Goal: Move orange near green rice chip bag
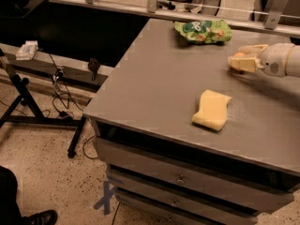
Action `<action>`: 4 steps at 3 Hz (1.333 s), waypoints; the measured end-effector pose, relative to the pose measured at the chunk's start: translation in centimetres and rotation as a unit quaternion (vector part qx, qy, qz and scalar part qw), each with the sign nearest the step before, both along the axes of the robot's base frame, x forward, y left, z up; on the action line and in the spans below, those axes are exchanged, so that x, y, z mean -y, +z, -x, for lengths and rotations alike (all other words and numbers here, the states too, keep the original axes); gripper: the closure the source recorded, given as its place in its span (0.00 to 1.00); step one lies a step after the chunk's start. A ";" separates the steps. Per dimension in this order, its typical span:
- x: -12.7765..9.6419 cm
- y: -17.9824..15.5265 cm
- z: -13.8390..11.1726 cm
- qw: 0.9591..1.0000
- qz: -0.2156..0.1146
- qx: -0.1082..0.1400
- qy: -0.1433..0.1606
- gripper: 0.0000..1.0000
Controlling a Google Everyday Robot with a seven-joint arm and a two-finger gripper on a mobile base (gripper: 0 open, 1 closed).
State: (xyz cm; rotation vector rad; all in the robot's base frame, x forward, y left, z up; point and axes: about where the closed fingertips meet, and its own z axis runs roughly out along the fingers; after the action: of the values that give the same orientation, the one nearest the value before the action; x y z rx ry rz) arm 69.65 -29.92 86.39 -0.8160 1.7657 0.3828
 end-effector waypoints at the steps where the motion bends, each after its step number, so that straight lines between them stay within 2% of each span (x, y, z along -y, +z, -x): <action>1: 0.4 0.1 0.1 1.000 -0.004 0.000 -0.001 0.87; 2: -1.6 1.6 -1.4 0.999 -0.020 0.018 0.021 1.00; 3: -5.5 3.4 -3.7 0.997 -0.045 0.040 0.054 1.00; 4: -8.7 3.4 -5.5 0.994 -0.061 0.047 0.074 1.00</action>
Offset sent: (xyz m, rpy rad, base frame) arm 0.0350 0.0416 0.0431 0.0882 -0.0970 0.1012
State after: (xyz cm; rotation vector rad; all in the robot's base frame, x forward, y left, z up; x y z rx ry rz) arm 75.16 -21.20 89.74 -0.8653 1.5832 0.5361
